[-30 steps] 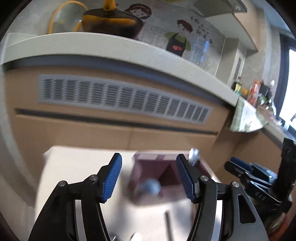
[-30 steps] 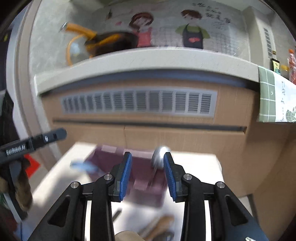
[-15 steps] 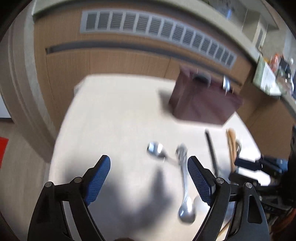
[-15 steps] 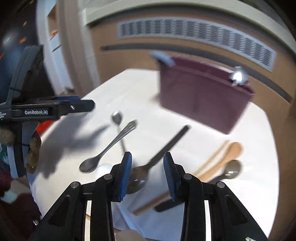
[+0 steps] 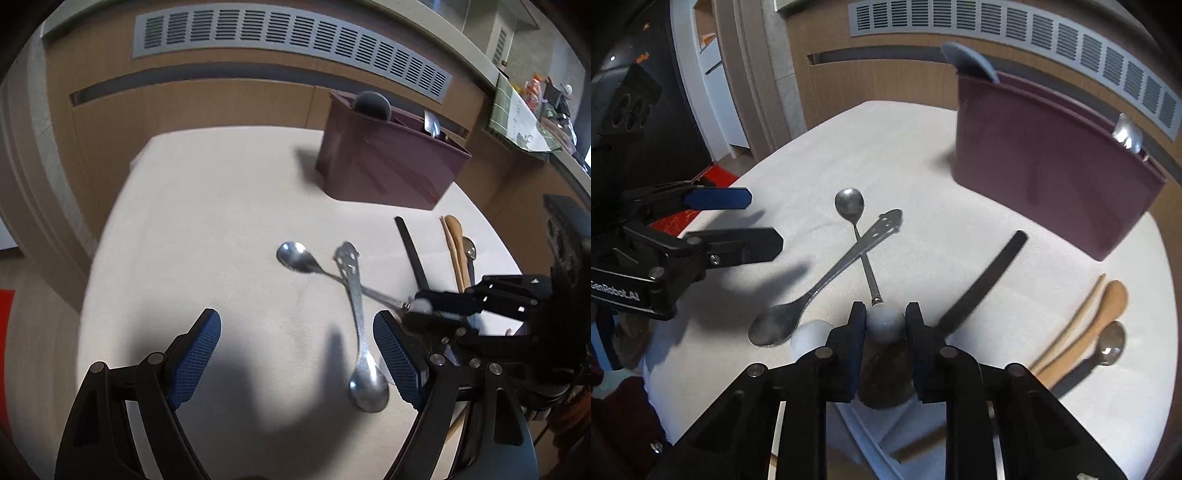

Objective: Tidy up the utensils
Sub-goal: 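Grasp the white ball-handled spoon with the right tool, then grasp the smiley-face steel spoon with the left tool and lift it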

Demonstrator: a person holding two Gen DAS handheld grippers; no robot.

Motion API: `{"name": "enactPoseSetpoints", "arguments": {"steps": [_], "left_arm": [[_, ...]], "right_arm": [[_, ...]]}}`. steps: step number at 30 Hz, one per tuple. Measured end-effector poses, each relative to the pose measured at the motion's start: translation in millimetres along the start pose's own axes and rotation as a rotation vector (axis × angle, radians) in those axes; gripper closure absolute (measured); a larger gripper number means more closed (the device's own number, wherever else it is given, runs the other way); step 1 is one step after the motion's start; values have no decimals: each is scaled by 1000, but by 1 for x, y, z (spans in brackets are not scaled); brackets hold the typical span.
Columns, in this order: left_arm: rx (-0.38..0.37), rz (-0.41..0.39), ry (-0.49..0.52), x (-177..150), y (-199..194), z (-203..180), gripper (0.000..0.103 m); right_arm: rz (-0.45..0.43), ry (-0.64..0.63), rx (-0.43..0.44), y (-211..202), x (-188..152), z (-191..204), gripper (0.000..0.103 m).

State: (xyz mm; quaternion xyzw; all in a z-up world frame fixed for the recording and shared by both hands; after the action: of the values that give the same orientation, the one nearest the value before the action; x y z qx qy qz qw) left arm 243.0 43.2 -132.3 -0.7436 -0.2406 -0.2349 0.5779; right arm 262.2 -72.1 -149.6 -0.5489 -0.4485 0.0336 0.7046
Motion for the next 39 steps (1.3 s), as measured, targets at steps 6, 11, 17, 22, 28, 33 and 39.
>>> {"name": "enactPoseSetpoints", "arguments": {"steps": [6, 11, 17, 22, 28, 33, 39], "left_arm": [[-43, 43, -21, -4, 11, -10, 26], [-59, 58, 9, -8, 9, -21, 28], [-1, 43, 97, -37, -7, -39, 32], [90, 11, 110, -52, -8, -53, 50], [103, 47, 42, -49, 3, -51, 51], [111, 50, 24, -47, 9, -57, 51], [132, 38, 16, -43, 13, -54, 52]], "right_arm": [[-121, 125, -106, -42, 3, -51, 83], [-220, 255, -226, -84, 3, -106, 83], [-312, 278, -301, -130, 2, -126, 83], [-366, 270, -302, -150, 14, -121, 83], [-415, 246, -303, -173, 12, -107, 83], [-431, 237, -327, -183, 8, -106, 83], [-429, 240, -331, -182, 5, -106, 83]]}}
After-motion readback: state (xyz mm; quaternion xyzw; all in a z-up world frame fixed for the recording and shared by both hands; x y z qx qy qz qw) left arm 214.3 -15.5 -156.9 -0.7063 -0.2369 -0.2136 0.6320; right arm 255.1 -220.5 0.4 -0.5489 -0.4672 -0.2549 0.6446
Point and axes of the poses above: each gripper's, at about its wrist camera, not at the fingertips, and y roughly the way its jaws point, z to its left, x to its top, the point moved 8 cm from there along y, roughly the way its jaws point
